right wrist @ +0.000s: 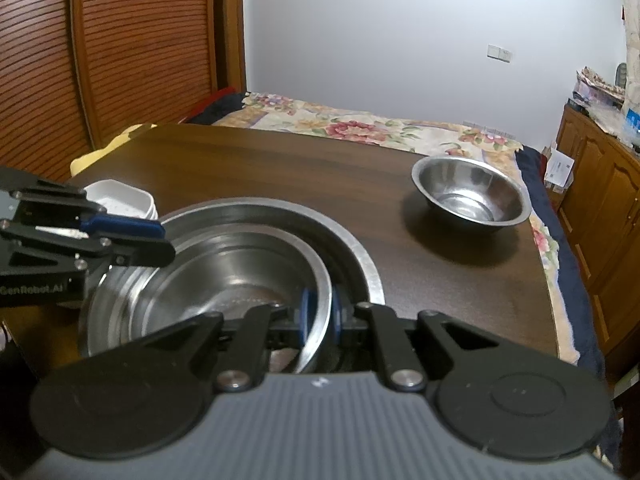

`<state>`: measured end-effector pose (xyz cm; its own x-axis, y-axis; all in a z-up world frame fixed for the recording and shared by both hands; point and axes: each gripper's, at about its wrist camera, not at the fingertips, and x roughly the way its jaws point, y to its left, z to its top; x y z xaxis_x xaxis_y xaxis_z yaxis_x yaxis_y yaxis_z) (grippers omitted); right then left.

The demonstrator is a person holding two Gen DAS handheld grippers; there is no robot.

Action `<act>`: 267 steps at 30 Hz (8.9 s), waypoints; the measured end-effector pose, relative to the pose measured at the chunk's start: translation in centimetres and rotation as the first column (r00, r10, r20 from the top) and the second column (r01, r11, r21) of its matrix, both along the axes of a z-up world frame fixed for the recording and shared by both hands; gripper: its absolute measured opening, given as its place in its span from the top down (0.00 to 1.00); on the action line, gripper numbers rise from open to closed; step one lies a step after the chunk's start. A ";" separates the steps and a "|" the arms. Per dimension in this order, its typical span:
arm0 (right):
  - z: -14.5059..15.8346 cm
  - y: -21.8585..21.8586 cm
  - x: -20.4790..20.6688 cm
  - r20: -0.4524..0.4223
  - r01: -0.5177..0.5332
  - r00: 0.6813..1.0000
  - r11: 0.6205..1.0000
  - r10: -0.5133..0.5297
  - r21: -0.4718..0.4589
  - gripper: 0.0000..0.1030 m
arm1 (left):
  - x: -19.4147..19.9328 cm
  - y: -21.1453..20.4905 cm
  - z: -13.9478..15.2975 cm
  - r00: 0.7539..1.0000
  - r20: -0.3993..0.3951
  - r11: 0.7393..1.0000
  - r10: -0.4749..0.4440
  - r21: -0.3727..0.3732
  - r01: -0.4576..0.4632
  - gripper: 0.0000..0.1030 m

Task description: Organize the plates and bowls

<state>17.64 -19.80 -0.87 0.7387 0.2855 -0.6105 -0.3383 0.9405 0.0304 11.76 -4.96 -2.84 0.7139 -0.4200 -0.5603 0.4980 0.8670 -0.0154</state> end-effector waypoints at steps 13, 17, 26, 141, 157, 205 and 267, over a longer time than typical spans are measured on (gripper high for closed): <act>0.0 -0.7 0.1 0.008 0.026 1.000 0.997 -0.026 0.071 0.87 | -0.3 -0.3 0.5 1.000 0.008 1.000 0.020 0.005 -0.020 0.81; 0.4 -1.1 -0.1 0.022 0.036 0.999 0.995 -0.038 0.093 0.87 | -0.4 -0.6 1.0 0.999 0.018 0.999 0.036 0.007 -0.036 0.73; 1.3 -2.3 -1.1 0.044 0.055 0.997 0.988 -0.062 0.147 0.87 | -0.1 -1.0 2.5 0.992 0.072 0.995 0.101 0.004 -0.102 0.32; -2.5 -12.6 11.6 -0.103 0.284 0.959 0.883 -0.265 0.373 0.80 | 20.0 -12.9 2.3 0.981 -0.180 0.996 -0.075 0.035 0.082 0.83; 1.2 -11.5 9.0 -0.037 0.265 0.962 0.886 -0.272 0.381 0.80 | 16.4 -10.7 6.0 0.992 -0.092 0.996 -0.090 -0.011 0.089 0.83; 2.7 -2.2 1.3 0.003 0.136 0.990 0.945 -0.143 0.299 0.80 | 4.6 0.0 5.6 0.999 -0.037 0.998 -0.029 -0.062 0.027 0.83; -0.5 0.1 -2.3 0.028 0.080 0.996 0.985 -0.086 0.155 0.78 | -0.9 -1.1 -0.2 1.000 0.024 0.996 -0.004 0.091 0.002 0.80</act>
